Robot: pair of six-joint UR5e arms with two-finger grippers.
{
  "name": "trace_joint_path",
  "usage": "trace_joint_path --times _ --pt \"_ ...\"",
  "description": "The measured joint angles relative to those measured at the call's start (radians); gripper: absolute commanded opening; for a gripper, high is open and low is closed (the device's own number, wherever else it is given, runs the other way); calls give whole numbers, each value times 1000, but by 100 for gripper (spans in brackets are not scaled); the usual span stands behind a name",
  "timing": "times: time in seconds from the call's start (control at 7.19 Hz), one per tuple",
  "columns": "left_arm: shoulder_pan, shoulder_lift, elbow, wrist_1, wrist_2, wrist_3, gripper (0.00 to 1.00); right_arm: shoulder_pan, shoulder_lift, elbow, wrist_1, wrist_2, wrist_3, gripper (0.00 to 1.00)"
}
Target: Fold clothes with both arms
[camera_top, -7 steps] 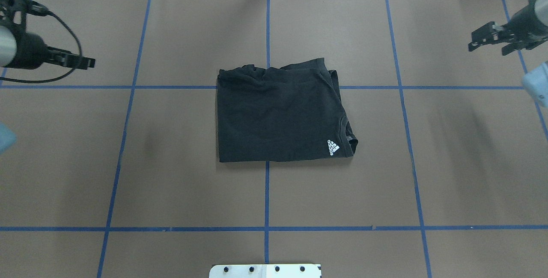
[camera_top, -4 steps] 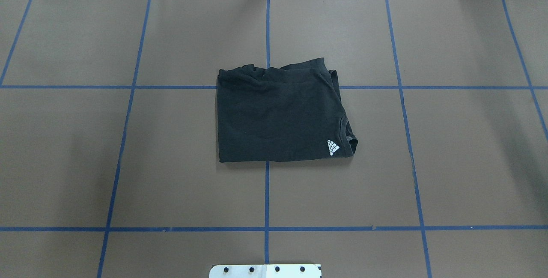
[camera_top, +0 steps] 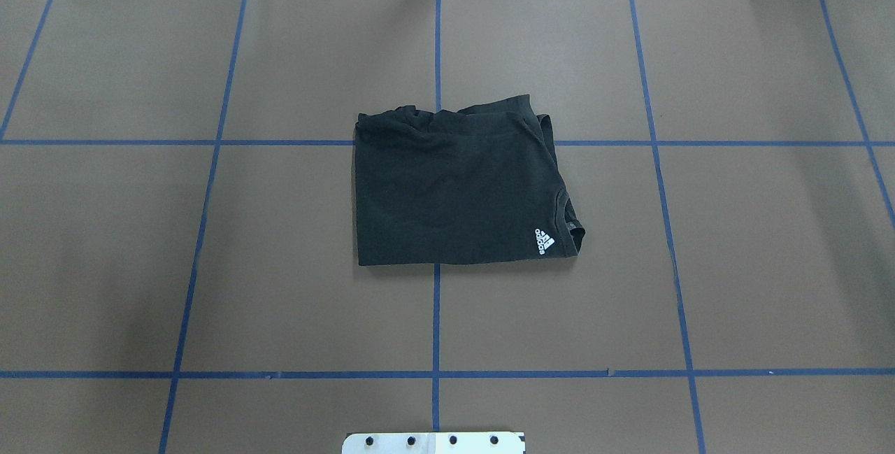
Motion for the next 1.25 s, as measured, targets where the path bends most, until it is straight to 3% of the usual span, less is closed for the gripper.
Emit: trace_joint_path --times 0.56,1.25 --pt "-4 -30 -3 3 -2 -26 100 -61 6 1 1 -1 123 100" --pt "-4 -25 -5 1 -10 -25 100 -68 6 28 2 65 141 100"
